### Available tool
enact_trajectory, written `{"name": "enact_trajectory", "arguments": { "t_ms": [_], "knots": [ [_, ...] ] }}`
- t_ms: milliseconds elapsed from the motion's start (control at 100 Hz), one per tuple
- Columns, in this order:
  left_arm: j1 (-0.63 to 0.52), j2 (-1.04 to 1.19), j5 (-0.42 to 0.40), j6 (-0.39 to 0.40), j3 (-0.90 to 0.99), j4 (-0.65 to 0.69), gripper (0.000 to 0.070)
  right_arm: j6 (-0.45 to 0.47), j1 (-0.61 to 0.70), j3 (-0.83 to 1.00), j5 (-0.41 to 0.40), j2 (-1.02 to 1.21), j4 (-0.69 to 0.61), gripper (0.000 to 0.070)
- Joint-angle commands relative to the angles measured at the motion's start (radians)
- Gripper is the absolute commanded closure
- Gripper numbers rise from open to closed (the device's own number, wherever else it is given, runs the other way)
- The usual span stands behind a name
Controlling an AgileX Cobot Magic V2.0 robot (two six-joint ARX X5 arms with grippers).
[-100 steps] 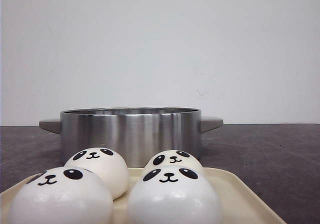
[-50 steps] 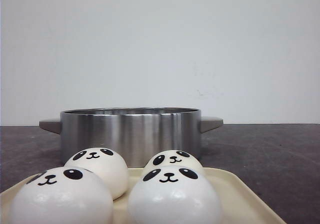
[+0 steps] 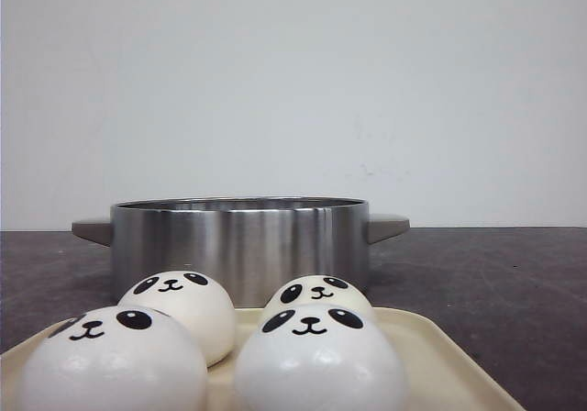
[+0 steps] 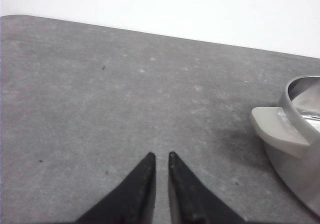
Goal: Steam buns
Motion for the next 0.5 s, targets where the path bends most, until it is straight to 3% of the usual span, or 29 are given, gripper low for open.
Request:
{"name": "enact_trajectory", "arguments": {
  "t_ms": [0,130,270,490],
  "knots": [
    [0.003,-0.001,0.001,0.010,-0.018,-0.006,0.0700,-0.003,-0.002,-0.003,0.000,-0.001,0.009,0.0683],
    [0.003,-0.001,0.007,-0.023,-0.018,-0.006,0.0700,0.040,0.000,-0.003,-0.005,-0.001,0.062,0.0683],
    [0.003,-0.001,0.054,-0.215,-0.014,-0.007,0.0700,0.129,0.000,0.000,-0.004,-0.001,0.127,0.0683],
    [0.003,-0.001,0.053,-0.232,-0.006,-0.008,0.0700,0.277,0.000,0.001,-0.032,-0.001,0.247,0.0685]
  ]
}}
